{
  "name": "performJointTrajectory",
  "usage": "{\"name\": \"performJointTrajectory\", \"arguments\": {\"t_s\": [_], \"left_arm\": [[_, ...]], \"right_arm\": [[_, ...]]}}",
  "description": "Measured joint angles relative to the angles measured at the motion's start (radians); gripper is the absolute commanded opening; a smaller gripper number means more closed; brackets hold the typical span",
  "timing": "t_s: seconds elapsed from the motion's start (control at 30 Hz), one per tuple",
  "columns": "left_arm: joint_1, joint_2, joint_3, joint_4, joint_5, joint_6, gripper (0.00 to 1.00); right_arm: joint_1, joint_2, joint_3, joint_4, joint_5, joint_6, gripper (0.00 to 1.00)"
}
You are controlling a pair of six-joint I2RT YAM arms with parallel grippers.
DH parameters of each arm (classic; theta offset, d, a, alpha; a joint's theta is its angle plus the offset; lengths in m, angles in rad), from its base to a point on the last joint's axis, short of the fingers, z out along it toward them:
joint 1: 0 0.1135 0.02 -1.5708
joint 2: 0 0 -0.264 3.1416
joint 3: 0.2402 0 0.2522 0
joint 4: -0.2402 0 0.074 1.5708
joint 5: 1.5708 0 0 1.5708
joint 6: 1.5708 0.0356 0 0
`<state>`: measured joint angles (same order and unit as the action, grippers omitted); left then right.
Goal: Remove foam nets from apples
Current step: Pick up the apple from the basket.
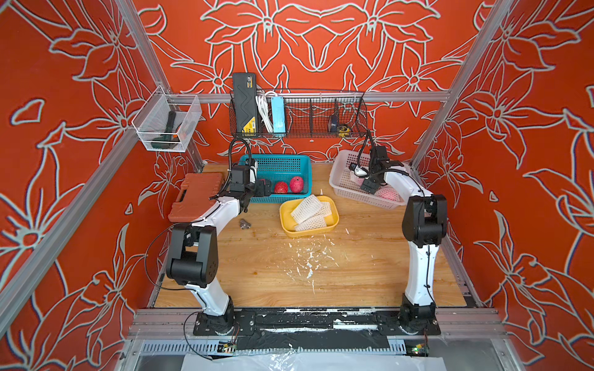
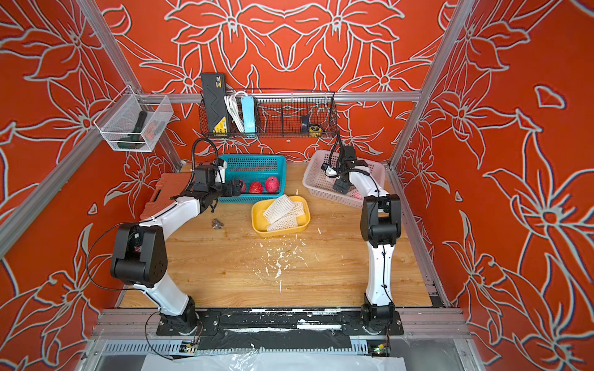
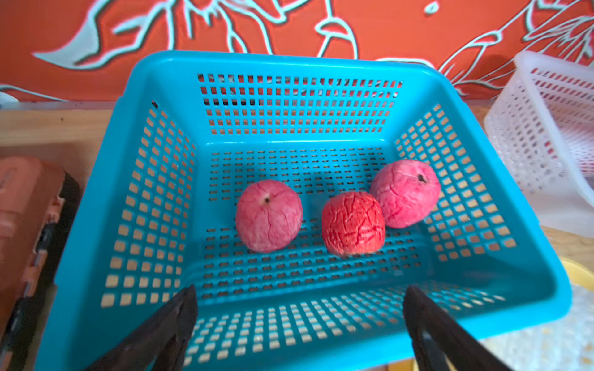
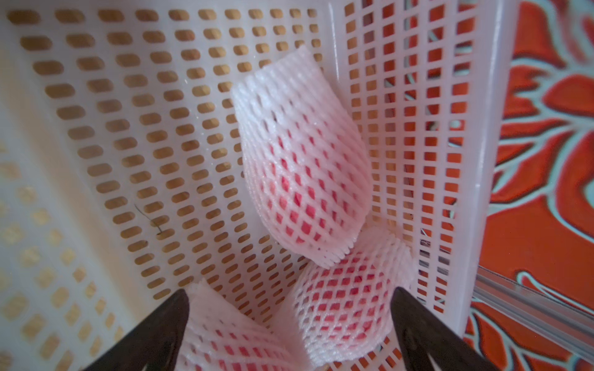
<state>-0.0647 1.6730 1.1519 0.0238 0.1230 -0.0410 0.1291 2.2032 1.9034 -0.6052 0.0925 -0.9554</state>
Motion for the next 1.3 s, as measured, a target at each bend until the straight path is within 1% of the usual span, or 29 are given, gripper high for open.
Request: {"name": "performJointTrajectory", "arguments": {"t_s": [0.1, 0.3, 0.67, 0.8, 1.0, 1.07, 1.17, 1.3], "left_arm": [[-0.001, -0.014, -0.013, 0.0, 0.011, -0.011, 0.98], [-0.015, -0.015, -0.013, -0.001, 0.021, -0.014, 0.98], [-0.033, -0.015, -0.013, -0.027, 0.033, -0.008, 0.98], [-0.035, -0.015, -0.011, -0.041, 0.034, -0.003, 0.98], [-0.047, -0.014, 0.004, -0.047, 0.034, 0.008, 0.98], [-0.05, -0.014, 0.007, -0.047, 0.034, 0.014, 0.98], [-0.054, -0.014, 0.007, -0.047, 0.034, 0.018, 0.98], [-0.056, -0.014, 0.007, -0.048, 0.034, 0.019, 0.98]], "right_arm": [[0.0, 0.032, 0.021, 0.003, -0.007, -0.022, 0.98], [0.0, 0.108, 0.111, 0.016, -0.027, -0.035, 0.98], [-0.015, 0.225, 0.184, 0.069, -0.029, -0.05, 0.98], [-0.024, 0.239, 0.217, 0.09, -0.042, -0.05, 0.98], [-0.039, 0.258, 0.222, 0.109, -0.072, -0.053, 0.88], [-0.04, 0.261, 0.222, 0.118, -0.076, -0.053, 0.81], [-0.041, 0.263, 0.222, 0.131, -0.079, -0.054, 0.75], [-0.041, 0.264, 0.21, 0.153, -0.086, -0.043, 0.71]]}}
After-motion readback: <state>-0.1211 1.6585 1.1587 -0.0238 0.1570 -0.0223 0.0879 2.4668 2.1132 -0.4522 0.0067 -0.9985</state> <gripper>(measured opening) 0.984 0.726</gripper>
